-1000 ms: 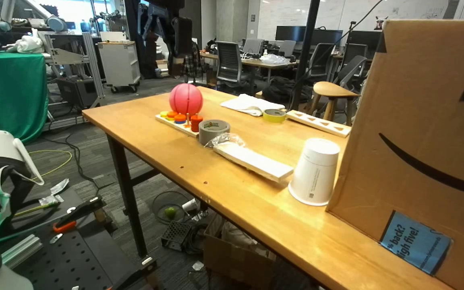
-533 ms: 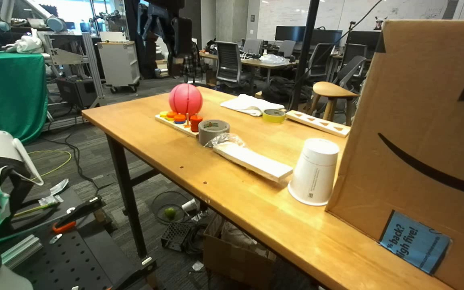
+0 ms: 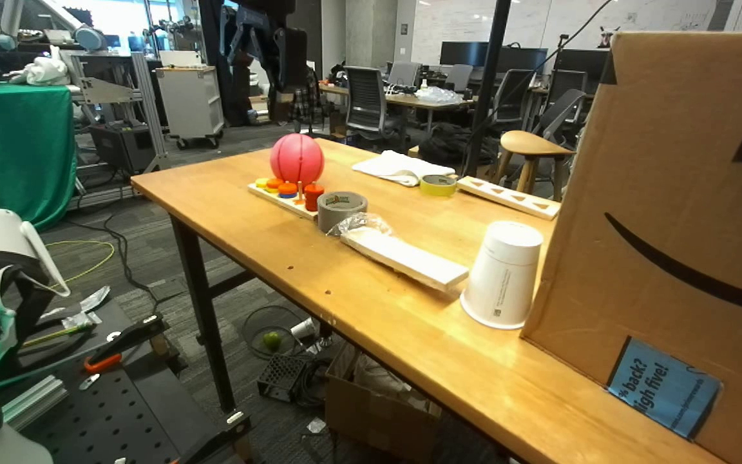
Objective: Move the basketball to the right
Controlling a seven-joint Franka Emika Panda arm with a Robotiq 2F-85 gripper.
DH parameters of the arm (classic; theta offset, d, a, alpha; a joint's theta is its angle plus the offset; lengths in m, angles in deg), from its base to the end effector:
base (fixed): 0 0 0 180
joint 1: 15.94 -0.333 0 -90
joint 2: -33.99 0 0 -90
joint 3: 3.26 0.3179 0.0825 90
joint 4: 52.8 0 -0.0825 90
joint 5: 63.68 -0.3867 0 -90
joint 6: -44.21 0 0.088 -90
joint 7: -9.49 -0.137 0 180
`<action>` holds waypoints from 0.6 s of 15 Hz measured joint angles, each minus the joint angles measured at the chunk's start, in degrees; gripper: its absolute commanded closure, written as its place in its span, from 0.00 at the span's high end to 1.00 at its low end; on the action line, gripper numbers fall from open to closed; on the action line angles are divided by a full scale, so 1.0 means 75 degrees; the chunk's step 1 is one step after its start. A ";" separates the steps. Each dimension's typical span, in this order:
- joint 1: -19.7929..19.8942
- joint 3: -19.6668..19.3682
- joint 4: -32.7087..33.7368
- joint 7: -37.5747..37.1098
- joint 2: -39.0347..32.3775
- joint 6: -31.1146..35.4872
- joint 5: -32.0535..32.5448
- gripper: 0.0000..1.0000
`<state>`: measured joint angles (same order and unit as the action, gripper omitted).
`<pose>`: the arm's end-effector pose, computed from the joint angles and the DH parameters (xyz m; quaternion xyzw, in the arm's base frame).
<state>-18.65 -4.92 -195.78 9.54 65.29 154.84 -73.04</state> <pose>0.3807 0.0227 0.4441 -0.9963 0.0177 0.0104 0.0835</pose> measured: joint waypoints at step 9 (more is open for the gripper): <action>-0.0726 0.1280 0.0023 -0.0083 -0.0017 0.0733 -0.0015 1.00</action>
<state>-24.09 4.68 -195.61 8.91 65.16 160.34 -73.15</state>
